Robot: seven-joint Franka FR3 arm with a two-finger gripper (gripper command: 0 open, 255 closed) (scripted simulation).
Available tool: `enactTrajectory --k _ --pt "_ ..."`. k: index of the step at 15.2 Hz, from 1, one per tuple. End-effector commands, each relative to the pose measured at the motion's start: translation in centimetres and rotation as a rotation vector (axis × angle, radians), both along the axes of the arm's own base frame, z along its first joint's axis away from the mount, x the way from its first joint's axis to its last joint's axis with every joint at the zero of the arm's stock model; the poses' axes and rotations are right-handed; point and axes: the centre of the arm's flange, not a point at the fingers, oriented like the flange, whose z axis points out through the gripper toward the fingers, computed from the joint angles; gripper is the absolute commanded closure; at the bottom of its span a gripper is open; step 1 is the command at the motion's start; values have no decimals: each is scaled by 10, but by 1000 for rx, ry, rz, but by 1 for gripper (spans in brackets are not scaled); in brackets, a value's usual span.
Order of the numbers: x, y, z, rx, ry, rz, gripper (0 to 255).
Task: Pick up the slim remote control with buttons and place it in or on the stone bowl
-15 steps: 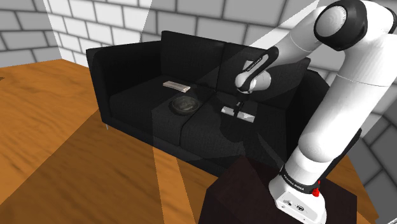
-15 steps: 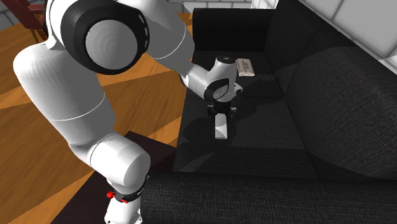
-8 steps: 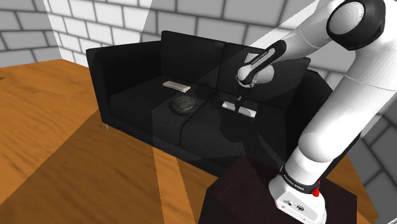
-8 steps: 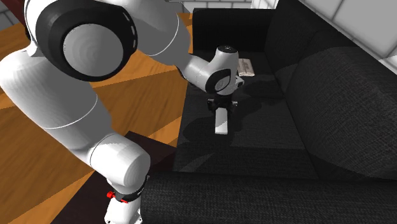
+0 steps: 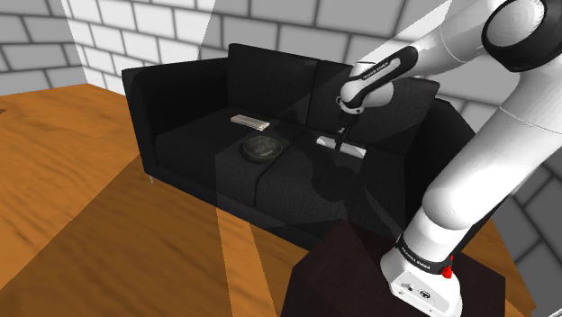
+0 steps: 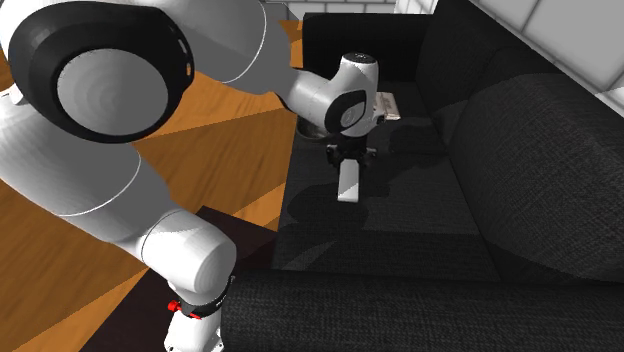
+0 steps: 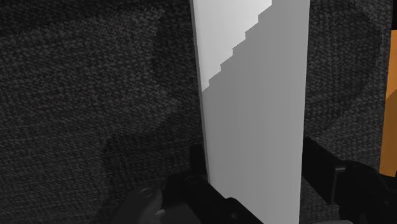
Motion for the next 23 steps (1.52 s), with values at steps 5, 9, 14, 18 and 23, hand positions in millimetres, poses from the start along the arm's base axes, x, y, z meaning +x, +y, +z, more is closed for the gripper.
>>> enactTrajectory --k 5,9,14,18,23 --pt "0 -1 32 0 0 0 255" --pt "21 15 41 0 0 0 255" --pt "74 54 42 0 0 0 255" --pt "116 86 43 0 0 0 255" --pt "170 125 44 0 0 0 255"
